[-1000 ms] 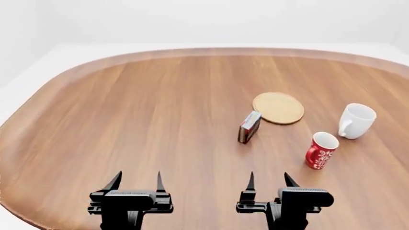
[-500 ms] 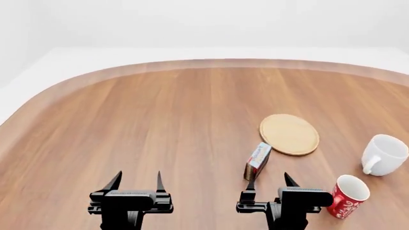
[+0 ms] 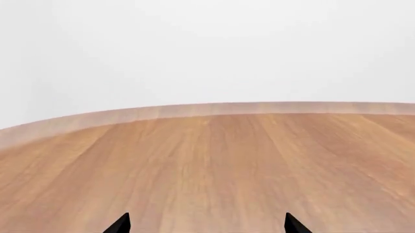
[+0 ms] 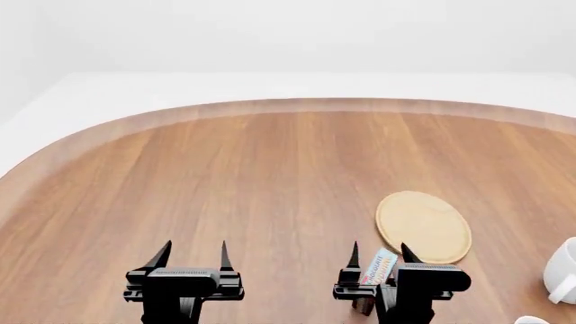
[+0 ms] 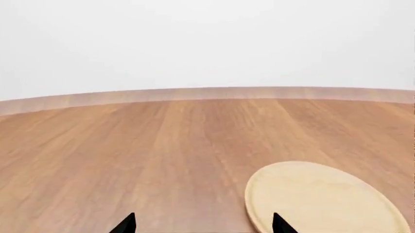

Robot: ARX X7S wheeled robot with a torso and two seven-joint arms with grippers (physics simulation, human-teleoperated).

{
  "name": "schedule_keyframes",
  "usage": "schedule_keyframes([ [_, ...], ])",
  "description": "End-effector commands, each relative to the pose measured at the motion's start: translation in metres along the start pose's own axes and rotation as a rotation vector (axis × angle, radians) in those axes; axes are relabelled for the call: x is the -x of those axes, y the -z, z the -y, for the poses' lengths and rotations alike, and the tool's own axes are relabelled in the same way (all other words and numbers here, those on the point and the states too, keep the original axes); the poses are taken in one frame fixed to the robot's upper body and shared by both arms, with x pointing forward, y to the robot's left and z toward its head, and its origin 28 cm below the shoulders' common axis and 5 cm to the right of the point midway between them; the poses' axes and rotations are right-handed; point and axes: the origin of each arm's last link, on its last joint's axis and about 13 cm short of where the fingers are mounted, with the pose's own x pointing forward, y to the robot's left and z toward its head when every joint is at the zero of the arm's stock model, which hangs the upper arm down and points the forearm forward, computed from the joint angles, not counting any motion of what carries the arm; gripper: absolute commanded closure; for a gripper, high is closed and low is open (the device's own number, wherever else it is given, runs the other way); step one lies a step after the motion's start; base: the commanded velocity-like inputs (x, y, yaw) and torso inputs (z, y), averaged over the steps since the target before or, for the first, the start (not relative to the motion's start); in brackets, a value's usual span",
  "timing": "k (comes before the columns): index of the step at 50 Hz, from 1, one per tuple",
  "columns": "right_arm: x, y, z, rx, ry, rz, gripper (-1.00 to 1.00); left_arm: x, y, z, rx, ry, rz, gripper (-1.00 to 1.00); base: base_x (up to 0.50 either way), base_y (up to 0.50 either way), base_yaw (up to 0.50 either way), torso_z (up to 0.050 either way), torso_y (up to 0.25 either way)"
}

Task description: Put the chocolate pudding to the left of the plate.

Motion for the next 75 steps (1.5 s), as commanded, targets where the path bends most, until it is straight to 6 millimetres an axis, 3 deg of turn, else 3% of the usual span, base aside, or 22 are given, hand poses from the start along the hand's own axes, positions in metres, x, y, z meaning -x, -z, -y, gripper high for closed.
schedule_keyframes([
  [1, 0.000, 0.000, 0.000, -0.006, 0.007, -0.003, -1.00, 0.000, 0.000, 0.000, 0.002, -0.001, -0.003, -1.00, 0.00, 0.00, 0.00, 0.000, 0.000],
  [5, 0.000, -0.001, 0.001, -0.009, 0.020, -0.014, -1.00, 0.001, 0.000, 0.000, 0.003, 0.005, -0.015, -1.00, 0.00, 0.00, 0.00, 0.000, 0.000],
  [11, 0.001, -0.019, -0.001, -0.014, 0.023, -0.085, -1.00, 0.004, -0.010, -0.002, 0.006, 0.006, -0.003, -1.00, 0.00, 0.00, 0.00, 0.000, 0.000],
  [20, -0.018, -0.051, -0.009, -0.006, 0.128, -0.247, -1.00, 0.008, -0.024, -0.010, 0.020, -0.013, 0.012, -1.00, 0.00, 0.00, 0.00, 0.000, 0.000],
  [39, -0.028, -0.092, -0.030, -0.099, 0.156, -0.574, -1.00, 0.006, -0.024, -0.011, 0.018, -0.014, 0.000, -1.00, 0.00, 0.00, 0.00, 0.000, 0.000],
  [58, -0.058, -0.095, -0.036, -0.207, 0.277, -0.735, -1.00, 0.007, -0.029, -0.014, 0.021, -0.018, 0.002, -1.00, 0.00, 0.00, 0.00, 0.000, 0.000],
  [75, -0.060, -0.082, -0.034, -0.256, 0.324, -0.799, -1.00, 0.007, -0.029, -0.014, 0.022, -0.012, -0.004, -1.00, 0.00, 0.00, 0.00, 0.000, 0.000],
])
